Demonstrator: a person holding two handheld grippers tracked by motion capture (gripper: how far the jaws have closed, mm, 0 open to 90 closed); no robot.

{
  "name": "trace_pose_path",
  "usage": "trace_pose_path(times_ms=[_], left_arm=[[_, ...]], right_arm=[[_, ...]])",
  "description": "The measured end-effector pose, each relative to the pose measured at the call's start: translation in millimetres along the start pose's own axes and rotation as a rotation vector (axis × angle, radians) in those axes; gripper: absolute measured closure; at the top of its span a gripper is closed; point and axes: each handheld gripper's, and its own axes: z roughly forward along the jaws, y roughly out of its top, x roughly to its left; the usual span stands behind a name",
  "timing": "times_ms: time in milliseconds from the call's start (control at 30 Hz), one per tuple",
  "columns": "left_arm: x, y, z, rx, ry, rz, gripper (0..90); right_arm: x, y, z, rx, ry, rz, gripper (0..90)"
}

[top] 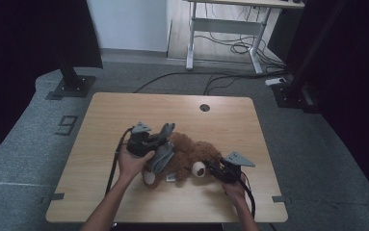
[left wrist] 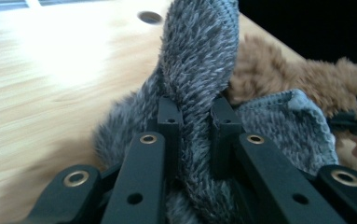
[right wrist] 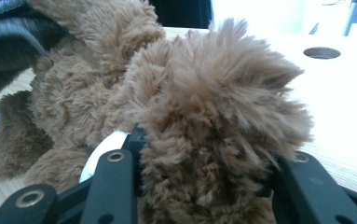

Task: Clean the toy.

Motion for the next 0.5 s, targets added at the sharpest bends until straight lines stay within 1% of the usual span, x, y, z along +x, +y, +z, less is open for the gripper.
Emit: trace_pose_path(times_ms=[33,67,100,167,200,267,300,333,400,467,500], left_arm=[[-7.3,2.4,7.4,0.006,-0.016,0.006,77.7],[-11.9,3.9,11.6,0.009,-0.021,0.010,77.7],[-17.7,6.1,16.8,0.015,-0.024,0.024,77.7],[-30.0,10.7,26.8,0.024,-0.048,0.037,77.7],[-36.0,12.2,30.5,0.032,-0.045,0.056,77.7],[-45.0,13.3,35.1,0.049,-0.016,0.094,77.7],[-45.8,12.8,34.5,0.049,-0.008,0.100,77.7],[-44.5,12.1,33.2,0.048,-0.011,0.097,77.8],[-35.6,8.0,27.7,0.043,-0.016,0.077,77.8],[-21.4,1.5,18.0,0.036,-0.027,0.040,78.0],[-16.0,-1.2,12.9,0.027,-0.020,0.026,78.1]], right_arm=[[0.0,-0.1,0.0,0.000,0.000,0.000,56.2],[0.2,-0.2,0.0,0.000,0.000,0.000,56.3],[0.4,-0.2,0.0,0.000,0.000,0.000,56.2],[0.9,-0.3,-0.2,0.001,-0.001,0.000,56.2],[1.1,-0.3,-0.4,0.003,-0.001,-0.003,56.2],[1.5,-0.3,-0.6,0.004,-0.003,-0.010,56.2],[1.2,-0.4,-0.9,0.005,-0.004,-0.011,56.2],[0.9,-0.5,-1.2,0.006,-0.003,-0.009,56.1],[0.9,-0.5,-1.6,0.007,-0.003,-0.007,56.0],[1.3,-0.4,-1.6,0.007,-0.004,-0.009,55.9],[1.6,-0.5,-1.6,0.007,-0.004,-0.011,55.8]])
